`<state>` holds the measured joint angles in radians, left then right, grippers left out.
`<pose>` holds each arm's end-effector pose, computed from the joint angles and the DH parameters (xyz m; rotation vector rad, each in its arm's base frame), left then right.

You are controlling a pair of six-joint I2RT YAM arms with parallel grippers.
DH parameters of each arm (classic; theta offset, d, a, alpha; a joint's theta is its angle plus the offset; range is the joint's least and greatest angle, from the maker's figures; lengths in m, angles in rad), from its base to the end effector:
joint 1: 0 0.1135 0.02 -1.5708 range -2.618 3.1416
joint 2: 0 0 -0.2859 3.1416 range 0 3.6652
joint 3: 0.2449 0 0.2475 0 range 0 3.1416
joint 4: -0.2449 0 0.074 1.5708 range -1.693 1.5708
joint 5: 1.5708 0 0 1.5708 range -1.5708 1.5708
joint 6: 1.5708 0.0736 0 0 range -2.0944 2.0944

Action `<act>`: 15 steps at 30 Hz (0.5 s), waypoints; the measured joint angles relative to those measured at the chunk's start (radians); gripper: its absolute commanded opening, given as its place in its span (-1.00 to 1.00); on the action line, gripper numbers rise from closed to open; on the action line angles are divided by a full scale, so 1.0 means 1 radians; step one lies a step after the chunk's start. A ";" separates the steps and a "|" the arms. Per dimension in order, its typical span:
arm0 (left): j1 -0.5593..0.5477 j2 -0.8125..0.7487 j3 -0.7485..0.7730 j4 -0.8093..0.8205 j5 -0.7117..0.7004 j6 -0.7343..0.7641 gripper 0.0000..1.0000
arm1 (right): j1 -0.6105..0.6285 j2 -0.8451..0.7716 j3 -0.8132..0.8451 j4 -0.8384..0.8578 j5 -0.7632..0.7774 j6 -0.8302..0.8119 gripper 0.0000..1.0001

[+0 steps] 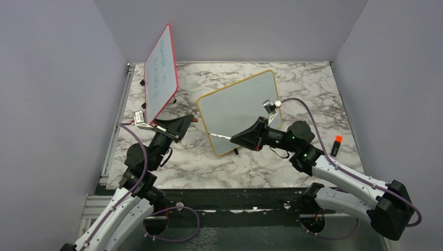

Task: Write a sentence on the whiteboard
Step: Open the whiteboard marker at the center of the board.

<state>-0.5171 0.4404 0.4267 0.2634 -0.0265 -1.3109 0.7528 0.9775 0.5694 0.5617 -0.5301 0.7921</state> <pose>0.1273 -0.0701 0.3286 -0.5999 1.3654 -1.5078 0.1499 0.1914 0.3314 -0.4706 1.5941 1.5982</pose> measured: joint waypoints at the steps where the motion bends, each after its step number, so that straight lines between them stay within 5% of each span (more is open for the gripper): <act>1: 0.000 -0.007 0.000 -0.012 -0.011 0.007 -1.00 | 0.000 -0.005 -0.005 -0.014 0.001 -0.005 -0.99; 15: 0.000 0.058 0.192 -0.517 -0.229 0.364 -1.00 | 0.000 -0.157 0.093 -0.394 0.155 -0.279 -0.99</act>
<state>-0.5171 0.4984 0.6186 -0.2535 -0.2558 -0.9466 0.7528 0.8204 0.6628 0.1677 -0.3752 0.5129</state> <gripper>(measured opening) 0.148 0.167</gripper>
